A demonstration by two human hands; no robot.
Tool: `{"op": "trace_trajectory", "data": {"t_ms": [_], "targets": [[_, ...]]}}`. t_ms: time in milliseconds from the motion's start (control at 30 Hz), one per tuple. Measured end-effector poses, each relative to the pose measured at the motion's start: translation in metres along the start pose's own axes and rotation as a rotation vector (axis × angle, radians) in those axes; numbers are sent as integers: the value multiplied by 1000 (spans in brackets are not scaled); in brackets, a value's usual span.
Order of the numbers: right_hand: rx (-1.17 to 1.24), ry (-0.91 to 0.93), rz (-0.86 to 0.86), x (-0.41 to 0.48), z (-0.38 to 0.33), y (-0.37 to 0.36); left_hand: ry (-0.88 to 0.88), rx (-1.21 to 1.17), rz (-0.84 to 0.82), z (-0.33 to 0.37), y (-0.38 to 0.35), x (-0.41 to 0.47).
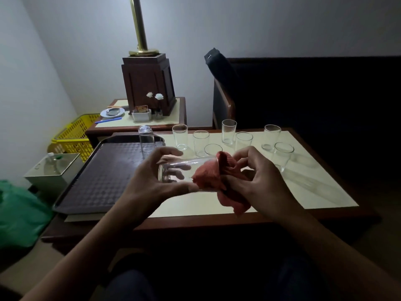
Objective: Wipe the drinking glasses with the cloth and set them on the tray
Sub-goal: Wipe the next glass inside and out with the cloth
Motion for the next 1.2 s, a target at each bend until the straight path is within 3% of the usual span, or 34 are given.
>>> {"op": "trace_trajectory", "data": {"t_ms": [100, 167, 233, 267, 400, 467, 533, 600, 700, 767, 833, 900, 967, 1067, 1133, 1200], "targets": [[-87, 193, 35, -10, -12, -5, 154, -290, 102, -2, -6, -1], [-61, 272, -175, -14, -16, -10, 276, -443, 87, -3, -6, -1], [-39, 298, -404, -20, -17, -12, 327, -459, 27, -5, -1, -3], [-87, 323, -440, -20, -19, -12, 331, -458, -24, -6, 1, -4], [-349, 564, -143, -21, -17, -11, 340, -531, -220, -7, 1, -7], [-324, 482, 83, -24, -16, -9, 375, -520, -194, -8, 3, -7], [-270, 289, 159, -24, -17, -4, 334, -594, -172, -7, 3, -12], [-151, 137, -68, -21, -14, -3, 276, -636, -123, -6, 4, -17], [-54, 148, -353, -22, -15, -13, 243, -575, -60, -9, 8, -17], [-217, 265, -391, -24, -14, -18, 259, -545, -144, -12, 8, -15], [-589, 487, -379, -23, -12, -23, 298, -505, -283, -11, 6, -17], [-803, 547, -401, -20, -3, -27, 314, -507, -320, -10, 7, -18], [-664, 428, -506, -21, -1, -32, 259, -519, -291, -6, 8, -17], [-137, 145, -729, -29, -3, -36, 74, -337, -264, 0, 8, -17], [143, 44, -754, -32, -10, -32, -5, -247, -228, 2, 7, -18], [196, 77, -610, -25, -16, -25, -2, -265, -193, 1, 6, -17]]}}
Point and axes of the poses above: each hand's wrist, its own x-axis towards the middle knuckle, its own y-axis out of the back of the hand, z = x × y, the point moved 3 cm from there along x, towards the middle knuckle, and after that the axes turned 15 degrees about -z, right-handed, at the moved point
